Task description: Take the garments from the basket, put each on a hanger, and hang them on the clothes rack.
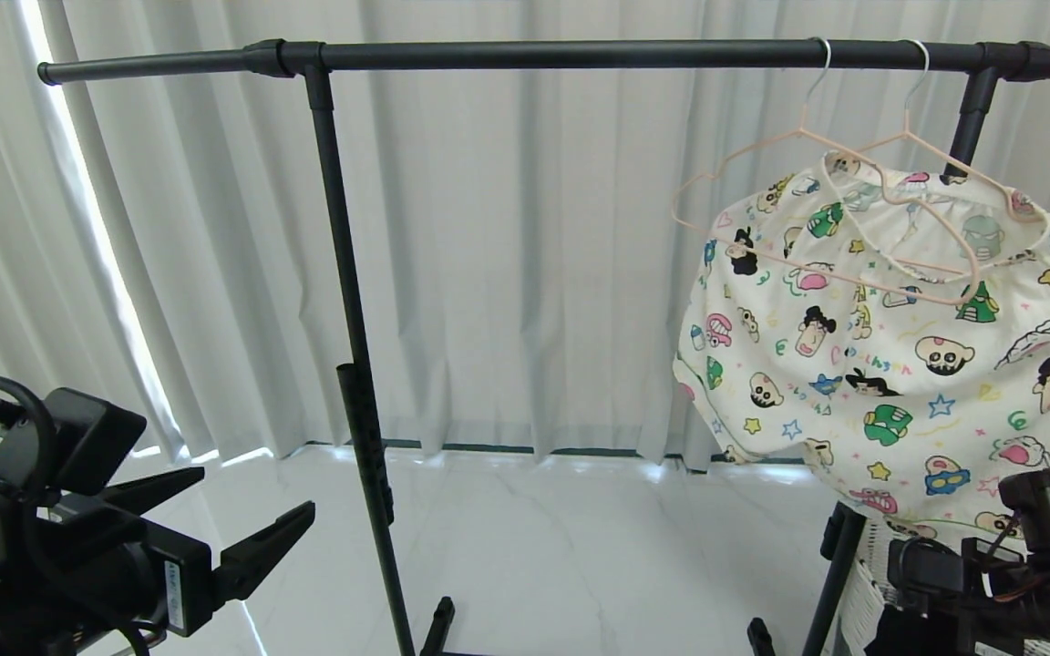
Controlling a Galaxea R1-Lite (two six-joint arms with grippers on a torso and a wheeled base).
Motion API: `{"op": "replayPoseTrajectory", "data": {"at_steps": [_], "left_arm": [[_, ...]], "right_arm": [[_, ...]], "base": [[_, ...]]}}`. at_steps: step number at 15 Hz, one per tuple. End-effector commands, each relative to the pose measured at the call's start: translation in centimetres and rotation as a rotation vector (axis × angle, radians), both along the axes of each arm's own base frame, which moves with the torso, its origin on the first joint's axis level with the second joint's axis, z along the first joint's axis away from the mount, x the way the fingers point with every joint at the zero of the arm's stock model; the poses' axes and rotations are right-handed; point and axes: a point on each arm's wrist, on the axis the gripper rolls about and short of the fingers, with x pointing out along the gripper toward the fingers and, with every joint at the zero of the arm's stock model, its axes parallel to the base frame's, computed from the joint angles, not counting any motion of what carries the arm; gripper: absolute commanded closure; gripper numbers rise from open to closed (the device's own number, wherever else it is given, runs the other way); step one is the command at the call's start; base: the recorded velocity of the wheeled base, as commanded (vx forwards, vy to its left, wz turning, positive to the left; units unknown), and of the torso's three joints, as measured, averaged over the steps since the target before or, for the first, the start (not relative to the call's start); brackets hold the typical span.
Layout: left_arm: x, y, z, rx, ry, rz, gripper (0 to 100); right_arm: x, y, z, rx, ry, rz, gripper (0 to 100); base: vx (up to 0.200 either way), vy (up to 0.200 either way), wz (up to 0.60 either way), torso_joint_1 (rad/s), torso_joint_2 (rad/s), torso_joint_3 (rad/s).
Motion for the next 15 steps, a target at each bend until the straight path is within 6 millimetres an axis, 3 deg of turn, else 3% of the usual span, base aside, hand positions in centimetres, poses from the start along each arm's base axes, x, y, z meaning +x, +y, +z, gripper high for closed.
{"op": "replayPoseTrajectory", "data": {"at_steps": [1, 6, 11, 13, 15], "left_arm": [[0.0, 0.0, 0.0, 0.0, 0.0, 0.0, 0], [0.1, 0.0, -0.1, 0.002, 0.007, 0.0, 0], [0.4, -0.1, -0.2, 0.006, 0.019, 0.002, 0], [0.5, -0.1, -0.4, 0.011, 0.026, 0.011, 0], [0.7, -0.1, -0.4, 0.019, 0.031, 0.02, 0]], "right_arm": [[-0.8, 0.2, 0.6, 0.009, -0.02, 0.011, 100], [-2.4, 2.3, 4.1, 0.082, -0.175, 0.142, 100], [-3.4, 6.2, 8.4, 0.26, -0.23, 0.122, 100], [-3.8, 7.5, 11.9, 0.304, -0.181, 0.095, 100], [-3.6, 8.2, 14.6, 0.342, -0.173, 0.08, 100]], "base": [[0.0, 0.0, 0.0, 0.0, 0.0, 0.0], [0.0, 0.0, 0.0, 0.0, 0.0, 0.0], [0.0, 0.0, 0.0, 0.0, 0.0, 0.0], [0.0, 0.0, 0.0, 0.0, 0.0, 0.0], [-0.2, 0.0, 0.0, 0.007, 0.0, 0.002]]}}
